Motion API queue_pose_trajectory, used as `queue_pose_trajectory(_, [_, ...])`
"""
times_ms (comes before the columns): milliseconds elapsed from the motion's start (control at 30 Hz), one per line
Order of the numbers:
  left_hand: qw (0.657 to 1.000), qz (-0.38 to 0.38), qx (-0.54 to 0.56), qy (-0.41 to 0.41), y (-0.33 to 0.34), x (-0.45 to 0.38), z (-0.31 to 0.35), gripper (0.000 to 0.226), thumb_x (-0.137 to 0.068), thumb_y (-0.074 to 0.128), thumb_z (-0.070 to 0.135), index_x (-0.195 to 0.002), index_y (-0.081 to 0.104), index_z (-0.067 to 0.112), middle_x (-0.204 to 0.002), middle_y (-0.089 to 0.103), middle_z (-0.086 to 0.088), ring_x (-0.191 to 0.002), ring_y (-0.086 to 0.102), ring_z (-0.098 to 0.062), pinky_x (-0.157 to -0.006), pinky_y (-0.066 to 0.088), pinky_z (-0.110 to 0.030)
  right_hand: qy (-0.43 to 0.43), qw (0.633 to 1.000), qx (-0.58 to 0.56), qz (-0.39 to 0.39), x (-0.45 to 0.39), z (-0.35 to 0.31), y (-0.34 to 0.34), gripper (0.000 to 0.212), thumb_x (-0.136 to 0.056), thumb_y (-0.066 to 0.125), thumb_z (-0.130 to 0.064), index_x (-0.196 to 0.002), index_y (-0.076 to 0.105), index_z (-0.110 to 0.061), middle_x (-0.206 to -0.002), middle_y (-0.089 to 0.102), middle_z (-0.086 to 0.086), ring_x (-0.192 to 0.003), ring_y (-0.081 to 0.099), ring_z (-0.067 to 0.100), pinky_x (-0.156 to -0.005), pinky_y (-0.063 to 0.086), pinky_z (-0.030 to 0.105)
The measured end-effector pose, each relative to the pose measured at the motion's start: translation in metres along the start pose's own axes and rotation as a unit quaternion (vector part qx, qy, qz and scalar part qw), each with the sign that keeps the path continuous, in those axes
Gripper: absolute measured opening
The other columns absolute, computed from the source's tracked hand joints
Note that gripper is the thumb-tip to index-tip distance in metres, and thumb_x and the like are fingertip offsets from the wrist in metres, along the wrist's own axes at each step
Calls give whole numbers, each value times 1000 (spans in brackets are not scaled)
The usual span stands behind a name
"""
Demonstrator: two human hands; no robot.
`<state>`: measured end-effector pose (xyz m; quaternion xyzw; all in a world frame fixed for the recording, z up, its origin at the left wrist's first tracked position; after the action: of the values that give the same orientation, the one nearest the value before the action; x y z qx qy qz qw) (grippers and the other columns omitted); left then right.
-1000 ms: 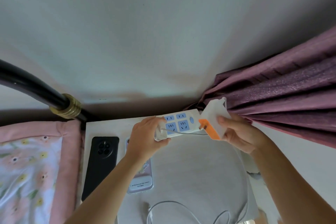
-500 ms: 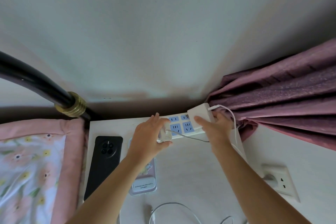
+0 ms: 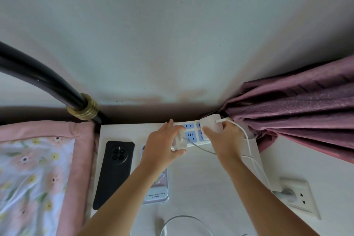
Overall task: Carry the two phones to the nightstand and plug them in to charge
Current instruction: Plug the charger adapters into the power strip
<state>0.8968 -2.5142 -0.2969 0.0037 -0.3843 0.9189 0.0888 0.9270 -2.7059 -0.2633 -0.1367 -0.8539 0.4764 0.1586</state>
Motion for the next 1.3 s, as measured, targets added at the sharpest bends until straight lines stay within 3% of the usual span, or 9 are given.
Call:
queue_pose_trajectory(200, [1000, -5, -3, -13, 4, 0, -5, 55, -69, 79, 34, -117, 53, 27, -144, 46, -10, -128, 48, -22, -93, 49, -43, -58, 991, 113, -48, -8, -26, 13, 29, -81, 67, -29, -100, 66, -7, -99, 69, 12, -95, 63, 31, -75, 44, 30])
queue_pose_trajectory(400, [1000, -19, 1, -14, 6, -1, -5, 52, -70, 79, 33, -114, 51, 28, -144, 46, -10, -135, 39, -20, -95, 47, -42, -50, 985, 153, -65, -1, -26, 24, 29, -85, 64, -28, -101, 64, -5, -100, 69, 14, -96, 63, 32, -78, 45, 31])
queue_pose_trajectory(633, [998, -59, -12, -21, 11, 3, -8, 68, -75, 75, 36, -133, 39, 31, -152, 32, -11, -141, 29, -24, -106, 38, -47, -31, 983, 170, -66, -1, -26, 24, 30, -82, 66, -27, -102, 66, -5, -104, 69, 16, -99, 63, 34, -76, 45, 32])
queue_pose_trajectory(767, [998, -49, -17, -20, 9, 10, -10, 80, -79, 71, 35, -144, 24, 32, -148, 40, -7, -131, 45, -21, -101, 43, -46, -33, 980, 167, -102, 1, -28, 26, 38, -82, 70, -30, -109, 65, -4, -110, 67, 17, -106, 61, 35, -83, 46, 35])
queue_pose_trajectory(867, [999, -29, -27, -18, 0, 23, -11, 80, -82, 69, 33, -146, 22, 27, -136, 53, 0, -108, 59, -20, -94, 47, -39, -31, 978, 149, -139, 3, -29, 25, 33, -81, 66, -28, -102, 65, -4, -97, 65, 18, -100, 62, 35, -73, 40, 33])
queue_pose_trajectory(1000, [997, 5, -74, -27, -9, 55, -17, 65, -84, 66, 33, -140, 35, 22, -106, 66, -2, -88, 63, -23, -80, 50, -37, -37, 978, 126, -163, 11, -33, 14, 25, -78, 61, -24, -93, 64, -5, -85, 59, 11, -82, 57, 30, -68, 34, 28])
queue_pose_trajectory(1067, [996, 31, -67, -51, -13, 76, -24, 58, -86, 65, 30, -138, 40, 21, -104, 69, -2, -84, 65, -21, -78, 52, -35, -55, 979, 127, -150, 17, -37, 5, 18, -79, 60, -26, -89, 62, -11, -83, 58, 8, -79, 55, 28, -68, 33, 27])
queue_pose_trajectory(1167, [992, 76, -25, -98, -19, 115, -32, 50, -86, 65, 27, -133, 47, 20, -105, 71, -1, -88, 67, -18, -81, 53, -34, -71, 977, 147, -135, 31, -40, -4, 29, -81, 60, -32, -94, 67, -7, -83, 57, 11, -79, 55, 29, -67, 33, 28])
queue_pose_trajectory(1300, [972, 151, -48, -172, -33, 169, -47, 23, -86, 63, 23, -108, 59, 24, -90, 70, 6, -80, 63, -17, -68, 51, -37, -113, 970, 168, -134, 55, -45, -14, 27, -86, 53, -33, -83, 68, -11, -78, 56, 8, -82, 59, 28, -64, 33, 27])
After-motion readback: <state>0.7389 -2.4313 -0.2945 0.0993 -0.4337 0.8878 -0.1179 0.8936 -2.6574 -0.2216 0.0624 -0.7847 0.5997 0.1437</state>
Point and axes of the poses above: each hand's wrist, its own x-axis away from the middle knuckle, its own y-axis out of the palm, z = x × y, the point moved 10 cm from there along -x, towards the middle knuckle
